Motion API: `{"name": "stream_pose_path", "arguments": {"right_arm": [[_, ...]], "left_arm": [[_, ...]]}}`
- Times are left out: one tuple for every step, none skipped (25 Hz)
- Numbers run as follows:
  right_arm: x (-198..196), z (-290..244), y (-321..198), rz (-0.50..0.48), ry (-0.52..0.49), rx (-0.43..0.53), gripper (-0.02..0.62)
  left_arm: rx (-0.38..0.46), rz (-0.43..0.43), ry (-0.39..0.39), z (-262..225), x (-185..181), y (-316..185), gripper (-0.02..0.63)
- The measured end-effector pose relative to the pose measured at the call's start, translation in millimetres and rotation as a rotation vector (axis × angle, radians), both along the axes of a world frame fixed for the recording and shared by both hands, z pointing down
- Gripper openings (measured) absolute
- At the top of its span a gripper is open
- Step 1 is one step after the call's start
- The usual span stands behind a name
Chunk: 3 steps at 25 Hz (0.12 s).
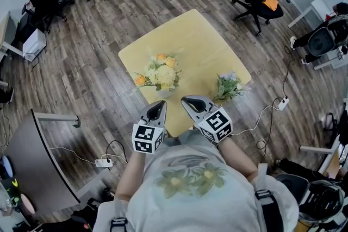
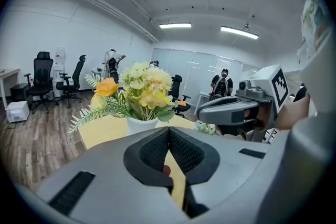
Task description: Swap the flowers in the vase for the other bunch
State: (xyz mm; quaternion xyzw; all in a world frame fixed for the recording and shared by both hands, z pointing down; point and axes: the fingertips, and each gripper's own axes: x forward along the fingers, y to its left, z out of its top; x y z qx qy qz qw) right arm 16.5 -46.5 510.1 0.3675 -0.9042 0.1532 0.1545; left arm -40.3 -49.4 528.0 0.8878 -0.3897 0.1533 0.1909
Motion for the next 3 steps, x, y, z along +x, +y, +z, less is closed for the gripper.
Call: {"name": "stream_pose_path", "arguments": {"right_arm": [[0.3, 0.4, -0.4, 0.003, -0.001, 0.001, 0.041], [0.5, 0.8, -0.8, 0.006, -0.002, 0.002, 0.041], [0.8, 1.1, -1.3, 0.01, -0.003, 0.003, 0.041]], "left_arm": [[0.0, -0.001, -0.001, 0.6, -0.2, -0.2, 0.015], [0.0, -0.002, -0.001, 1.1, -0.6, -0.4, 0.015], [0.0, -0.002, -0.001, 1.6, -1.1, -0.7, 0.015]]}}
